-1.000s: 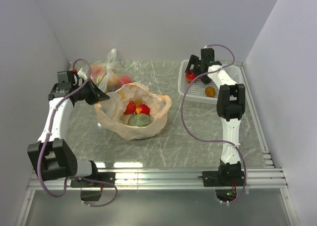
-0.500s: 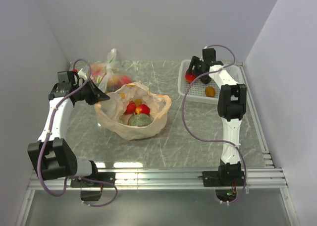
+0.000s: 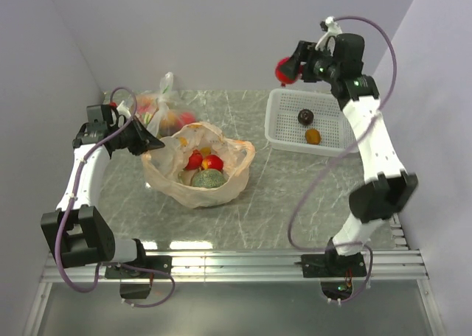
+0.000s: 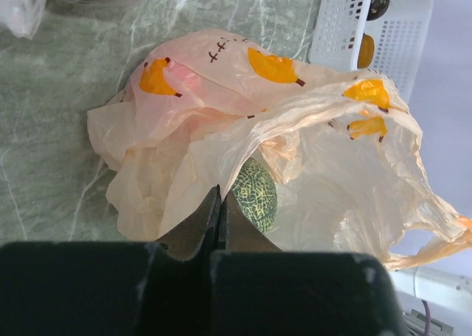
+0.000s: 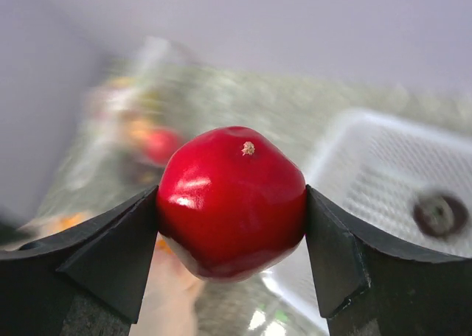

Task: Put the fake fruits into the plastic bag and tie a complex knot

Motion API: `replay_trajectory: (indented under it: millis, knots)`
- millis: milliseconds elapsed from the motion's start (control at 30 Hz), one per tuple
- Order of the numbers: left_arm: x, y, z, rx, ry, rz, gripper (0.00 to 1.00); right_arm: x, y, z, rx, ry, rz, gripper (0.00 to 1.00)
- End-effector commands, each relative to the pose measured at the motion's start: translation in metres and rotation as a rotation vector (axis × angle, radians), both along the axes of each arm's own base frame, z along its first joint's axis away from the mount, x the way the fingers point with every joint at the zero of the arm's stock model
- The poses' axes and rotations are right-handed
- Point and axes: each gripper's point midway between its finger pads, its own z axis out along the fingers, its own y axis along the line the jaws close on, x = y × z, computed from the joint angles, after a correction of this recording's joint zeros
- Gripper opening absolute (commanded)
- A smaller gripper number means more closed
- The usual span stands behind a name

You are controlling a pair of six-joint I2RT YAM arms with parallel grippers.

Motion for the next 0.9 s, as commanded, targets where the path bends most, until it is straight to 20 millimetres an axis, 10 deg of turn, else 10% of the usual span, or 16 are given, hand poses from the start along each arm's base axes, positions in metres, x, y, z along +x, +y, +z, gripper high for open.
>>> replay_trajectory:
  millis: [0, 167, 367, 667, 867]
  knots:
    - [0.006, -0.009, 0.034, -0.004, -0.100, -0.034, 0.00, -0.075, 0.063, 0.060, -0.047, -0.218, 0.254, 0.57]
    - [0.005, -0.018, 0.049, 0.001, -0.140, -0.065, 0.00, -0.171, 0.148, 0.080, -0.190, -0.524, 0.514, 0.57]
    - [0.006, -0.022, 0.054, -0.012, -0.148, -0.079, 0.00, -0.232, 0.214, 0.018, -0.376, -0.544, 0.763, 0.57]
    - [0.005, -0.024, 0.058, -0.022, -0.155, -0.094, 0.01, -0.190, 0.237, -0.082, -0.675, -0.442, 0.730, 0.61]
    - [0.005, -0.022, 0.055, -0.012, -0.153, -0.089, 0.01, -0.146, 0.219, -0.087, -0.814, -0.479, 0.504, 1.00]
